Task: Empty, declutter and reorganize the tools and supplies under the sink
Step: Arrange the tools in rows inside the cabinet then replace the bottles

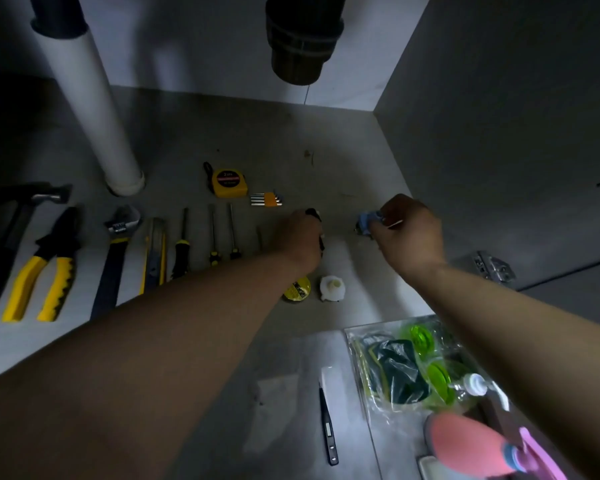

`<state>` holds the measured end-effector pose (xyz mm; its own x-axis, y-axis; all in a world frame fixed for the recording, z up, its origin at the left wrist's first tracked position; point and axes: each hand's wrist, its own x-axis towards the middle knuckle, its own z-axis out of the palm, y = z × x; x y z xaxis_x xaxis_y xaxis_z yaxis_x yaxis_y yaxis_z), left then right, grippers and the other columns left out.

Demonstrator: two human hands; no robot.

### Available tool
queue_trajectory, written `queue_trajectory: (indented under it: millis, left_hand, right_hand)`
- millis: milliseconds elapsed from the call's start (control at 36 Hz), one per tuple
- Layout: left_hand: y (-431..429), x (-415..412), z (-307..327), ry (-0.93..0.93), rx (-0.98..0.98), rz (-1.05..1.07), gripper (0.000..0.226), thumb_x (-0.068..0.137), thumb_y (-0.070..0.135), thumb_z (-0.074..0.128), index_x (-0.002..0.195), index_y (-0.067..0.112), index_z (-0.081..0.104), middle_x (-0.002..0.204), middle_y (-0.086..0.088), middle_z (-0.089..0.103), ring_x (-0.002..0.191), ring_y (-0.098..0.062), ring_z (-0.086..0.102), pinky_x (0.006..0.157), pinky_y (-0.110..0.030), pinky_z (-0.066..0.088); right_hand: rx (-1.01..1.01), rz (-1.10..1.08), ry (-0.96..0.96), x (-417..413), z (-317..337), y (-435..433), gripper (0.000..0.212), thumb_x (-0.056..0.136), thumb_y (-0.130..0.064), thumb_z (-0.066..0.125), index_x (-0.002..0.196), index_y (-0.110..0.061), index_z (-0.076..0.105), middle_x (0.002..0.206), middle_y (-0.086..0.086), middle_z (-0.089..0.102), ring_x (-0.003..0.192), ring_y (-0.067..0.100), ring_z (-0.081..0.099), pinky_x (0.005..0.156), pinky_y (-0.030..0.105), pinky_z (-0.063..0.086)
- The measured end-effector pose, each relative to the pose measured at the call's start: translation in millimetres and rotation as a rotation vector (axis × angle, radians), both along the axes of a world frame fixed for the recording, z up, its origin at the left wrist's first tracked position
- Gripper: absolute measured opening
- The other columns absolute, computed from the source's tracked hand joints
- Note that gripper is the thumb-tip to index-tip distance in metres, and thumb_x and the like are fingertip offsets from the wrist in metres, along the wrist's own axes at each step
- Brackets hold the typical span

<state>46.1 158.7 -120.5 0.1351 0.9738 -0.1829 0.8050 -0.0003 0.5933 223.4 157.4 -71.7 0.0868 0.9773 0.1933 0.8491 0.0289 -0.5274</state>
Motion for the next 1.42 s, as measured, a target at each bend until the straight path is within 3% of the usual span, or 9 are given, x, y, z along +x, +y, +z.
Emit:
queue_trajectory:
  millis: [250,417,583,750,944,1028,1167,1250,1417]
  left_hand:
    - [-5,19,7,-0.130,-0.119,-0.057,0.046,0.100,0.007,0.057,0.145,0.008,0.053,0.150,-0.015,0.051,0.139,-0.030,0.047,0.115,-0.033,0.036]
    - [-5,-29,16,-0.146,0.085,0.187,0.028,0.099,0.005,0.052,0.123,0.005,0.066,0.129,-0.017,0.064,0.121,-0.035,0.059,0.091,-0.033,0.045]
    - [-7,-76,15,-0.148,0.208,0.372,0.031,0.092,-0.002,0.056,0.119,0.008,0.068,0.124,-0.015,0.066,0.117,-0.031,0.060,0.088,-0.030,0.043]
    - [-24,-84,0,-0.174,0.134,0.252,0.029,0.094,0.002,0.049,0.108,0.014,0.072,0.111,-0.007,0.070,0.105,-0.024,0.063,0.074,-0.021,0.037]
    - [-45,-77,-5,-0.155,0.085,0.033,0.025,0.094,0.008,0.054,0.102,0.020,0.074,0.096,0.003,0.067,0.087,-0.016,0.062,0.064,-0.020,0.039]
    - [-52,-71,-6,-0.065,0.120,-0.127,0.020,0.090,0.018,0.064,0.107,0.016,0.074,0.108,-0.007,0.070,0.098,-0.026,0.065,0.080,-0.030,0.051]
    - [-62,-59,-6,0.129,0.075,-0.321,0.063,0.081,0.047,0.077,0.139,0.030,0.058,0.140,-0.001,0.054,0.134,-0.023,0.046,0.111,-0.039,0.038]
    - [-67,-51,-6,0.211,0.089,-0.363,0.067,0.086,0.045,0.074,0.147,0.030,0.050,0.143,0.000,0.048,0.138,-0.022,0.039,0.115,-0.034,0.031]
    - [-71,-42,1,0.138,0.130,-0.305,0.045,0.091,0.036,0.071,0.133,0.022,0.063,0.131,-0.004,0.057,0.128,-0.025,0.048,0.105,-0.035,0.041]
  right_hand:
    - [-0.078,0.002,0.008,18,-2,-8,0.007,0.083,-0.019,0.070,0.083,-0.017,0.063,0.082,0.008,0.069,0.077,0.027,0.068,0.070,0.038,0.056]
    - [-0.114,0.152,-0.040,-21,-5,3,0.013,0.084,-0.024,0.075,0.088,-0.013,0.068,0.084,0.006,0.069,0.079,0.023,0.064,0.060,0.025,0.040]
    - [-0.258,0.250,-0.130,-79,-25,24,0.014,0.084,-0.032,0.074,0.090,-0.020,0.069,0.089,0.000,0.060,0.083,0.017,0.057,0.059,0.025,0.043]
    - [-0.299,0.160,-0.128,-107,-47,24,0.018,0.085,-0.042,0.072,0.089,-0.025,0.066,0.093,0.002,0.066,0.088,0.023,0.063,0.076,0.042,0.058]
    - [-0.294,0.182,-0.087,-85,-35,13,0.018,0.085,-0.031,0.072,0.098,-0.022,0.065,0.096,0.006,0.066,0.092,0.023,0.063,0.070,0.026,0.041]
    - [-0.249,0.174,-0.173,-64,-30,-5,0.010,0.090,-0.028,0.060,0.086,-0.019,0.063,0.093,0.010,0.069,0.087,0.029,0.066,0.065,0.026,0.038]
    - [-0.393,0.301,-0.199,-34,-25,-45,0.015,0.087,-0.026,0.066,0.101,-0.022,0.070,0.106,0.008,0.060,0.087,0.024,0.063,0.076,0.026,0.047]
    - [-0.458,0.386,-0.215,-26,-27,-59,0.027,0.083,-0.021,0.072,0.110,-0.026,0.069,0.109,0.002,0.053,0.086,0.018,0.061,0.078,0.022,0.043]
    - [-0.302,0.308,-0.226,-32,-30,-67,0.013,0.089,-0.011,0.062,0.096,-0.019,0.071,0.102,0.005,0.056,0.084,0.020,0.059,0.073,0.022,0.039]
